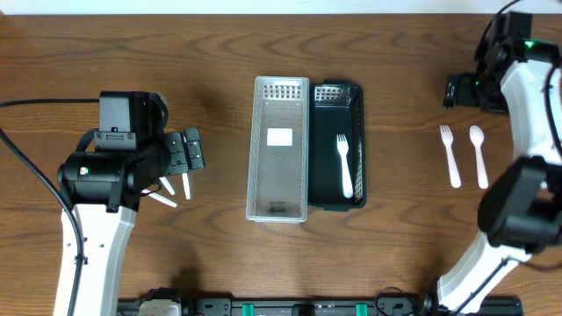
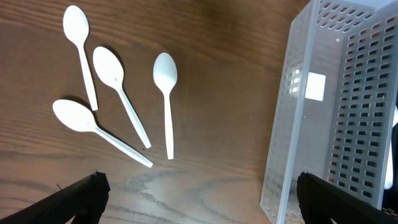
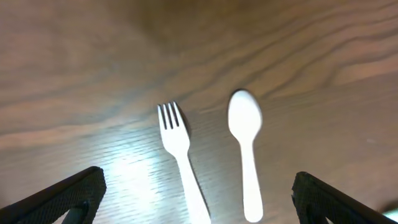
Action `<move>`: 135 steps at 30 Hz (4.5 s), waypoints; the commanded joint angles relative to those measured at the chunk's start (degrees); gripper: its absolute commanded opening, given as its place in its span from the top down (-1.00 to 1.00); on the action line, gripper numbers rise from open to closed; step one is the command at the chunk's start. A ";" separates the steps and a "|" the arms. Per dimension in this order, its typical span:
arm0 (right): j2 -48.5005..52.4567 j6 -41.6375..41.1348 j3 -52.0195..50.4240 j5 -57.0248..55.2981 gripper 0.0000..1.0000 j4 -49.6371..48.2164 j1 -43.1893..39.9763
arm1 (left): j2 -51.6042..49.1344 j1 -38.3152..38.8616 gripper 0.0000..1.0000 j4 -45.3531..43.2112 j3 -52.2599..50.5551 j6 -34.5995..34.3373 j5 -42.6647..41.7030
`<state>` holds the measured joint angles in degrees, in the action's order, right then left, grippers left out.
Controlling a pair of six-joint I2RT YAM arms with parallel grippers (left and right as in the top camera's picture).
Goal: Pack container
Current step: 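Move the right gripper down onto the second white fork, then carry the fork into the black basket and release it, then lower the right gripper onto the white spoon and grasp it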
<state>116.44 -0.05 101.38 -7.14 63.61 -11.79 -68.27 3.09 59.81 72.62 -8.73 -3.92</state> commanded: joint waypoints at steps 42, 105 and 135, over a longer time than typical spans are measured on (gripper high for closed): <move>14.82 5.20 -7.10 7.39 -0.18 -1.57 -0.20 | -0.22 -0.28 -0.96 0.39 0.74 1.01 0.04; -2.91 -30.12 -4.07 4.96 0.35 -3.54 35.76 | -0.22 -0.28 -0.96 1.22 0.74 1.01 0.07; -5.35 0.13 4.55 7.39 -0.99 -1.01 -12.76 | -0.22 -0.28 -0.96 1.27 0.74 1.01 0.07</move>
<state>107.98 -5.41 106.67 -5.43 62.06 -22.17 -68.27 3.09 61.10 72.62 -8.71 -3.95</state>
